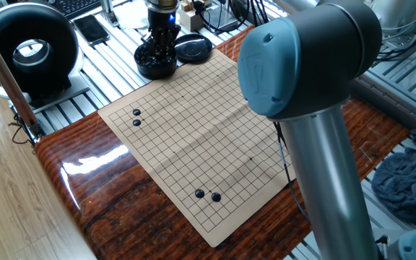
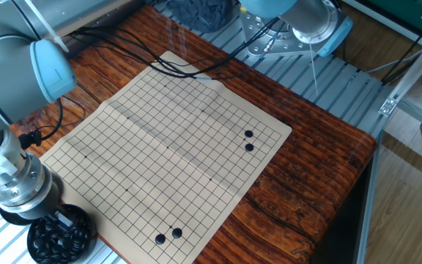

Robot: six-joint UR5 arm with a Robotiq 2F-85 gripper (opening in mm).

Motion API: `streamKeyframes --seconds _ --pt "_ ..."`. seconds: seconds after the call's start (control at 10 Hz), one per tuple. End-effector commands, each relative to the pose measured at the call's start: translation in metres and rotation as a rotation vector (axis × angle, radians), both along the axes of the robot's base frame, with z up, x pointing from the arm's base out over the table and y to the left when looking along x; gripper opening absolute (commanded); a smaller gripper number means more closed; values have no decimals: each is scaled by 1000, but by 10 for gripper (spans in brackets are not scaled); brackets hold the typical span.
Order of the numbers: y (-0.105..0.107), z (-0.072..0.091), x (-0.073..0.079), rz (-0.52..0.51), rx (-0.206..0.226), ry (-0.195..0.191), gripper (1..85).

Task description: Play the first move as black on the 3-4 point in the upper right corner of the Go board

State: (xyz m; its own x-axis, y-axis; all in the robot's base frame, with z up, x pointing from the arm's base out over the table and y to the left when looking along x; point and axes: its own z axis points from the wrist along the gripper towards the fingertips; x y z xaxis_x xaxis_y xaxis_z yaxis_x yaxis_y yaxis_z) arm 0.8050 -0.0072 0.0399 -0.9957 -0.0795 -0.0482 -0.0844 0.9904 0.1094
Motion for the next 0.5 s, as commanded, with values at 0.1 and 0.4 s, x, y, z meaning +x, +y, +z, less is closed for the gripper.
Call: streamKeyframes --seconds 0.1,0.4 --pt "2 5 -2 -17 5 -10 197" --pt "-3 1 -3 -29 -13 5 197"
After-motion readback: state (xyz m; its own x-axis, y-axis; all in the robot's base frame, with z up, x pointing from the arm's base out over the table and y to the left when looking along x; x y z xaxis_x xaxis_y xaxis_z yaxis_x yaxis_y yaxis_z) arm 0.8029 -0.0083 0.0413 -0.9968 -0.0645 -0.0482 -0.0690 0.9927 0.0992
